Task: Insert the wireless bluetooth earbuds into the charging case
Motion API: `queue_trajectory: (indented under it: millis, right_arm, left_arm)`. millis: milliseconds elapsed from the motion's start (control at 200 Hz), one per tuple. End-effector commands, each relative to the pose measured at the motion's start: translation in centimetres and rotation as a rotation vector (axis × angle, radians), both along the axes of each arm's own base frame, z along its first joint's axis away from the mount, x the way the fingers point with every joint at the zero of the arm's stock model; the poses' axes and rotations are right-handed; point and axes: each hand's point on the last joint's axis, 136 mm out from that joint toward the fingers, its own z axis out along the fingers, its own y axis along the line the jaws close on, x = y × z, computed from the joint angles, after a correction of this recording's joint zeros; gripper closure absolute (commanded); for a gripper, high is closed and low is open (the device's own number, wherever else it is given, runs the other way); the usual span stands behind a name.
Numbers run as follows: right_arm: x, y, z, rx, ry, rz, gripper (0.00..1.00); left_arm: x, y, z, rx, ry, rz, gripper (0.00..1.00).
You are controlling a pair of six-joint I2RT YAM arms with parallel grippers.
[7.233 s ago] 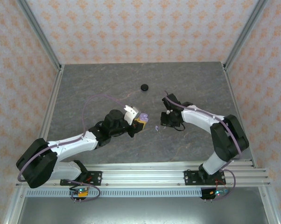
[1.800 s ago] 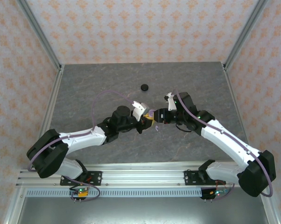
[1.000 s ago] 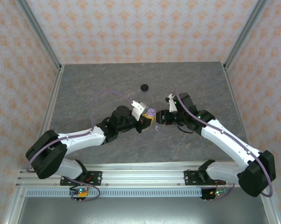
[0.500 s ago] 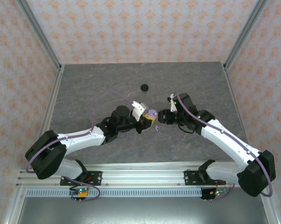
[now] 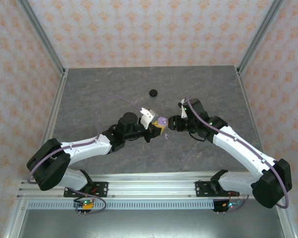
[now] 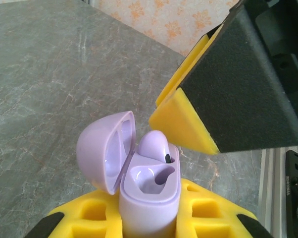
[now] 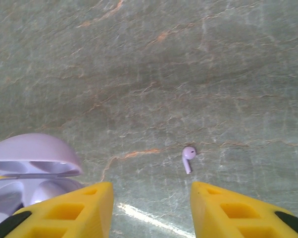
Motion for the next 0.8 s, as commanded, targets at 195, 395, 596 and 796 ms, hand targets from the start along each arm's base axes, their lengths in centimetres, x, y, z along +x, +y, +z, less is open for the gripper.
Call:
queue_trajectory:
  millis: [195, 395, 596, 796]
  right_arm:
    - [0.2, -2.0, -2.0, -0.098, 0.035, -0.084, 0.54]
    - [-0.2, -0.2, -5.6, -0.096, 0.158, -0.008, 0.55]
    - [-0.5, 1.2, -8.6, -0.099, 0.258, 0.051, 0.57]
    - [-0.6, 1.5, -10.5, -0.135, 0.32, 0.087, 0.58]
  left_arm:
    - [-0.2, 2.4, 1.0, 0.051, -0.059, 0.083, 0.96]
    - [-1.5, 4.3, 1.2, 0.077, -0.052, 0.108, 0.96]
    - [-2.8, 5.7, 1.6, 0.083, -0.038, 0.114, 0.96]
    - [-3.6, 6.9, 2.3, 0.068, -0.025, 0.146, 0.96]
